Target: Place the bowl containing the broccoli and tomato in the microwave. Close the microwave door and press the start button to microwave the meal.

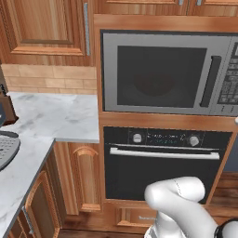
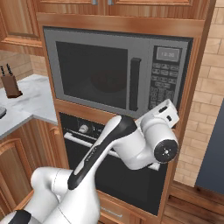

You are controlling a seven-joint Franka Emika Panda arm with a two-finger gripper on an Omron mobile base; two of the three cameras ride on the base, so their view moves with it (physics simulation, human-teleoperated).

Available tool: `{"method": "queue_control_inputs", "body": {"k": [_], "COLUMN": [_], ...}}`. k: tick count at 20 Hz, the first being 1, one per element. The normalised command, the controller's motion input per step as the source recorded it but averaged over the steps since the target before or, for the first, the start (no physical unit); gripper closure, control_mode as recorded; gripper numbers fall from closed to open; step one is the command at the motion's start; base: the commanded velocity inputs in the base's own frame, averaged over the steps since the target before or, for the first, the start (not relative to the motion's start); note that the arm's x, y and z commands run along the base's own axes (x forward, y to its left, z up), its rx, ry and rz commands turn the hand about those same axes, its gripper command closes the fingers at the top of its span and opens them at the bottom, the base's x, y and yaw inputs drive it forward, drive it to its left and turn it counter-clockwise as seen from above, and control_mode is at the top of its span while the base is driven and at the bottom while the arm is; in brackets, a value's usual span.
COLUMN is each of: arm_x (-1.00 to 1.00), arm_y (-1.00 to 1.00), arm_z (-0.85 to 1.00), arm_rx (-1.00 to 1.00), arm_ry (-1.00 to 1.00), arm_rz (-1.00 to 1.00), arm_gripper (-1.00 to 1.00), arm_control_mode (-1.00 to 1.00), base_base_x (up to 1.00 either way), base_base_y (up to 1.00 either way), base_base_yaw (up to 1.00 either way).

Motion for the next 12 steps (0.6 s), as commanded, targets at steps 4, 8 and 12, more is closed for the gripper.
{"method": "queue_control_inputs", "body": {"k": [4,8,12], "arm_x": [0.12,0.08,0.16], "arm_y": [-0.26,-0.17,-0.09], "arm_z": [-0.01,-0.14,-0.14], "arm_rx": [0.00,0.00,0.00], "arm_ry": [0.00,0.00,0.00], "arm_rz": [-0.04,-0.02,0.00], "arm_gripper": [1.00,1.00,1.00], "arm_control_mode": [-1.00,-1.00,-1.00], "base_base_x": [0.00,0.00,0.00], "base_base_y": [0.00,0.00,0.00], "base_base_yaw": [0.00,0.00,0.00]}}
